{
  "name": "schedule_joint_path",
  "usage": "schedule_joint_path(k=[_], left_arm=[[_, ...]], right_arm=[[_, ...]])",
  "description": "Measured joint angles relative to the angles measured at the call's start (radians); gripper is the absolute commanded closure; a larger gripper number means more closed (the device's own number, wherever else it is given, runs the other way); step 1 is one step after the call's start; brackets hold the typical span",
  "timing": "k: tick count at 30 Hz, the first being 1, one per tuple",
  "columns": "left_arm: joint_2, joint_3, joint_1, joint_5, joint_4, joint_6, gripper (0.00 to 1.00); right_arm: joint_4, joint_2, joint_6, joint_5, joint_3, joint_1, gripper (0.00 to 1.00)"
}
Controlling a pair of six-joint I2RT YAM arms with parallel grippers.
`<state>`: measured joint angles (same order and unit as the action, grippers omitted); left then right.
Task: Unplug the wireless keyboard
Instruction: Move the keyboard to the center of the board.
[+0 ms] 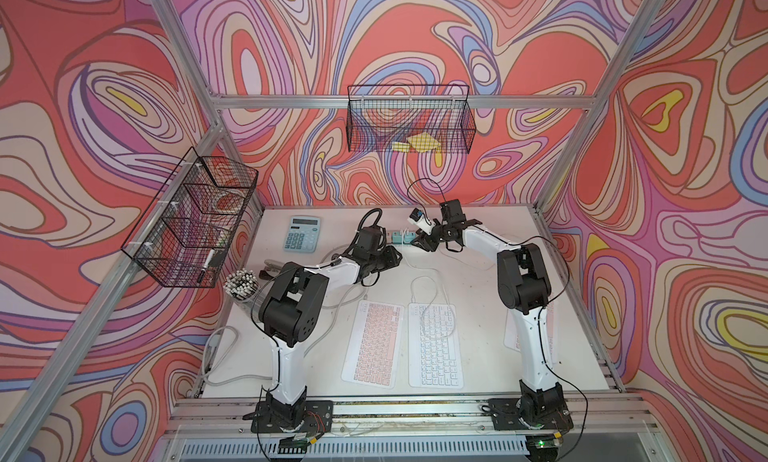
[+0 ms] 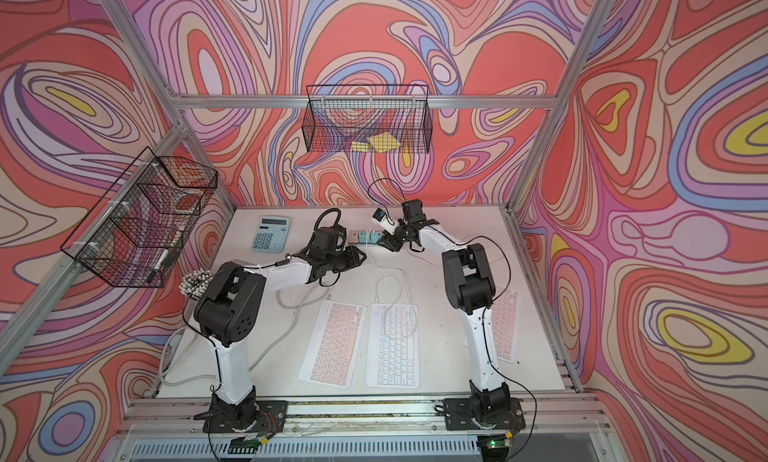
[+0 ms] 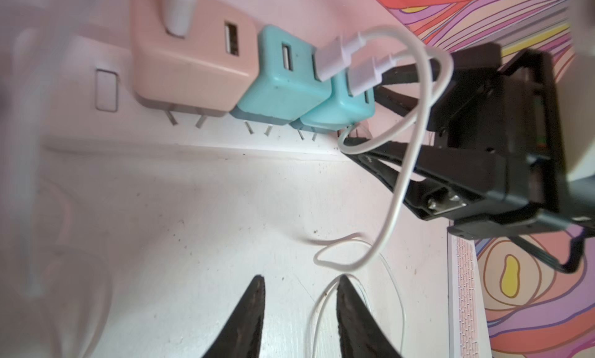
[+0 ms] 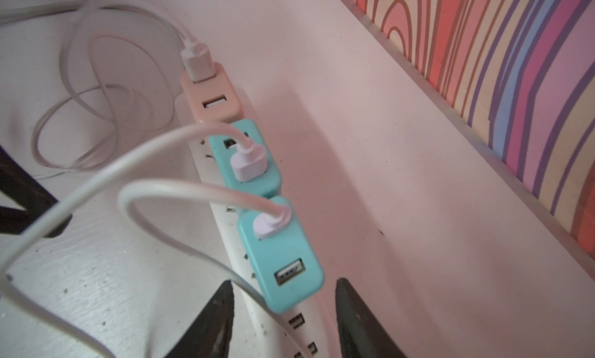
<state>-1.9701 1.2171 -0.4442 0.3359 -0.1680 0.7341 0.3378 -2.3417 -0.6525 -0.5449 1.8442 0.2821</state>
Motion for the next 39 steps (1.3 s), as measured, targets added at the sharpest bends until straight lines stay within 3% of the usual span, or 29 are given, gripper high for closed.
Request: schedule_joint_path(k=[19,27,39], left_arm=[[0.046,-0.034,0.039,-0.001,0.014,0.116,0.61],[0.03,-0.05,0.044,0.016,-0.046,0.207,0.62],[-0.07,-0.021,0.041,-0.05,-0.098,0.317,0.63]], right_arm=[[0.153,-0.129,-0.13,-0.139,0.198,-0.002,0.67],[0.125,-0.056,-0.108,-0.1,0.082,0.016,0.7],[0.075,0.056,0.063,-0.056,-0.09,0.044,0.7]])
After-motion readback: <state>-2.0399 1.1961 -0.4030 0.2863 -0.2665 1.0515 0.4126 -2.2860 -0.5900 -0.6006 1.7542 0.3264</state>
